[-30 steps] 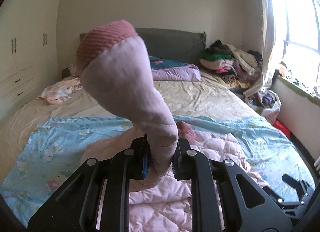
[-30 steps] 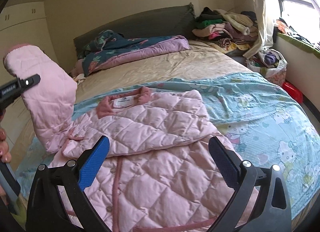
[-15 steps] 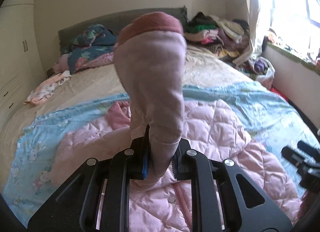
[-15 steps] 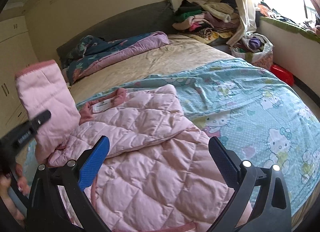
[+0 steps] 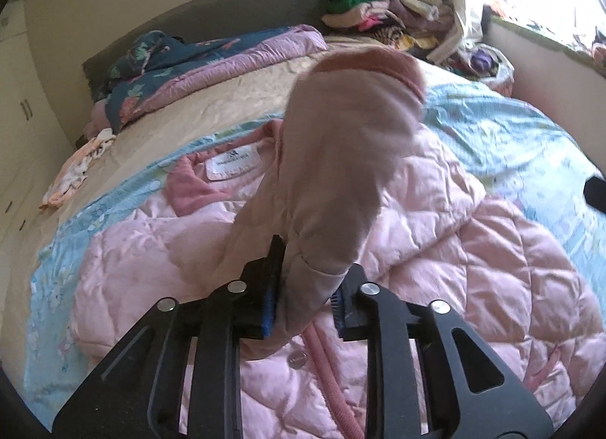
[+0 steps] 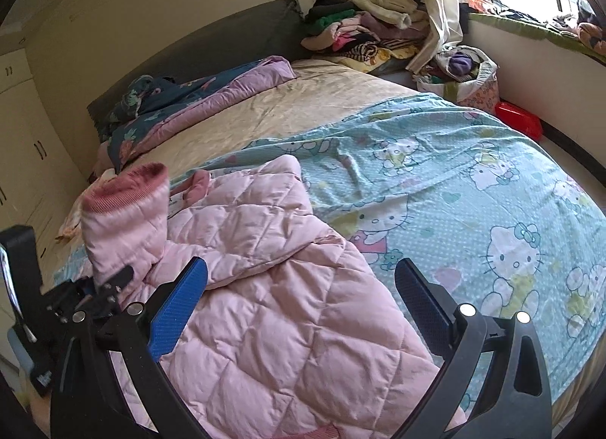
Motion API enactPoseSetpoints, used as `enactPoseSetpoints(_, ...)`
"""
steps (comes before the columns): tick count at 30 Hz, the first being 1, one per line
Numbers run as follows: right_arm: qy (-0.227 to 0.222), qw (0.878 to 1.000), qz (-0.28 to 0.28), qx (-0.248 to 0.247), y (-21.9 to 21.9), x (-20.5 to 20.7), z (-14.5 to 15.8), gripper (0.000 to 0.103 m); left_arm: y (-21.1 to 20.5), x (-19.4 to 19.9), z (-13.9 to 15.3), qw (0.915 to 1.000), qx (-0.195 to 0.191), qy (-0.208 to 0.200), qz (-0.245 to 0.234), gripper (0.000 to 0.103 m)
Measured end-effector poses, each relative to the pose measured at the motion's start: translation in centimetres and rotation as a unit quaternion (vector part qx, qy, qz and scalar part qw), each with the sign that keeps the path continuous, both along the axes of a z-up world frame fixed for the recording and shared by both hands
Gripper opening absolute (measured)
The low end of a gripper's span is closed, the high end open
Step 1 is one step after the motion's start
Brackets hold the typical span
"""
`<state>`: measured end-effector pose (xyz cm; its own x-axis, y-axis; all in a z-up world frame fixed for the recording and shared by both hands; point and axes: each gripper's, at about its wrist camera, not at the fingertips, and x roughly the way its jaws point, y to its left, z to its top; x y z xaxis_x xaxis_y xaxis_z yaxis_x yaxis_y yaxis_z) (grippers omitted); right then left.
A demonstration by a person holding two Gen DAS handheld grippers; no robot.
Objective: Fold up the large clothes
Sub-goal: 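Carry the sleeve across the jacket front with the left tool, then open the left tool and release the sleeve onto the jacket front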
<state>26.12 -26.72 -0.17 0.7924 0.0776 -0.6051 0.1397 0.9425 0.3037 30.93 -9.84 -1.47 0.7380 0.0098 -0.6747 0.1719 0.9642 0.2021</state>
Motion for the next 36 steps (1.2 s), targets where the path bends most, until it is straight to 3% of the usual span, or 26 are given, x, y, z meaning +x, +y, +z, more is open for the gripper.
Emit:
enactPoseSetpoints(2, 0.000, 1.000, -0.002, 0.001, -0.2, -0.1, 0.0, 0.099, -0.5, 0.0, -0.6, 0.9998, 0.008, 0.014, -0.012, 0.031)
enactPoseSetpoints(3, 0.000, 1.000, -0.003, 0.001, -0.3, -0.1, 0.0, 0.099, -0.8, -0.1, -1.0, 0.9994, 0.013, 0.026, -0.020, 0.047)
enactPoseSetpoints(4, 0.000, 1.000, -0.004, 0.000, -0.3, -0.1, 0.0, 0.099, -1.0, -0.2, -1.3, 0.9990, 0.014, 0.033, -0.026, 0.055)
enactPoseSetpoints(8, 0.001, 1.000, -0.008, 0.002, -0.7, -0.2, 0.0, 0.099, -1.7, -1.1, -2.3, 0.9969, 0.030, 0.053, -0.048, 0.067)
enactPoseSetpoints(9, 0.001, 1.000, -0.007, 0.003, -0.8, -0.2, 0.0, 0.099, -1.6, -1.6, -2.4, 0.9964, 0.024, 0.060, -0.055, 0.075)
enactPoseSetpoints(12, 0.003, 1.000, -0.005, 0.002, -0.6, -0.2, 0.1, 0.099, -0.8, -2.7, -2.1, 0.9957, 0.004, 0.072, -0.059, 0.084)
enactPoseSetpoints(15, 0.007, 1.000, 0.002, 0.005, -0.2, 0.0, -0.2, 0.099, 1.6, -3.4, -1.0, 0.9951, -0.044, 0.076, -0.045, 0.088)
enactPoseSetpoints(23, 0.027, 0.996, 0.064, 0.052, 3.7, 1.3, -1.1, 0.099, 9.7, -3.8, 3.0, 0.9923, -0.108, 0.033, 0.052, 0.093)
enactPoseSetpoints(31, 0.060, 0.989, 0.113, 0.076, 8.4, 2.9, -3.2, 0.099, 17.8, -4.9, 5.0, 0.9792, -0.149, 0.003, 0.137, 0.093)
enactPoseSetpoints(36, 0.086, 0.982, 0.112, 0.123, 9.8, 4.1, -5.0, 0.099, 21.7, -6.0, 5.5, 0.9700, -0.165, -0.016, 0.178, 0.094)
